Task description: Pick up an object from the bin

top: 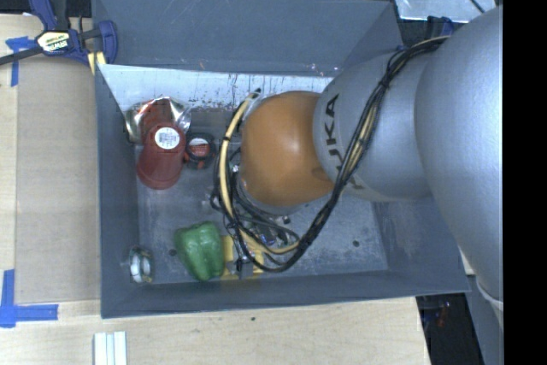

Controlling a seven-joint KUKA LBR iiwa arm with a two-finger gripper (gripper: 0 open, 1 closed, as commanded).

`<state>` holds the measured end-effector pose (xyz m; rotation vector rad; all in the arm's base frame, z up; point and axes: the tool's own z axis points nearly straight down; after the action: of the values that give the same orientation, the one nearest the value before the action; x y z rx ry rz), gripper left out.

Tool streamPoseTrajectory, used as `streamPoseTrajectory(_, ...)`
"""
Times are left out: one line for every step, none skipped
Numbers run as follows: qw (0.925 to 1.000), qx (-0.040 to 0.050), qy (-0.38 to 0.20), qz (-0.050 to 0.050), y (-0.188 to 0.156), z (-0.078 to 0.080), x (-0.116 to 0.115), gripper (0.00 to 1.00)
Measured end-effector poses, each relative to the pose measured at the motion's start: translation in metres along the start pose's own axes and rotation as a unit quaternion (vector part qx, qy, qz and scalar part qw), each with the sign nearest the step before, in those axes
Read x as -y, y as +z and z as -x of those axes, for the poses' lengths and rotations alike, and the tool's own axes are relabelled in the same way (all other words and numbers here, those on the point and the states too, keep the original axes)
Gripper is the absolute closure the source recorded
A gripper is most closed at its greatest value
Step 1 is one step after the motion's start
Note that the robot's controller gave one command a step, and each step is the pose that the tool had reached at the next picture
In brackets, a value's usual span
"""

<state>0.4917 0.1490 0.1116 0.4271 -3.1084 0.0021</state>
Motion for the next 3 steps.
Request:
streamPoseTrajectory(0.9874,0.0099,-0.158,-0.001,0.038,0.015,-0.069,0.0)
streamPoseTrajectory(0.9848,0.0066,-0.174,-0.001,0.044,0.018,-0.08,1.0)
streamPoseTrajectory(0.9846,0.0055,-0.175,-0.001,0.044,0.017,-0.077,1.0)
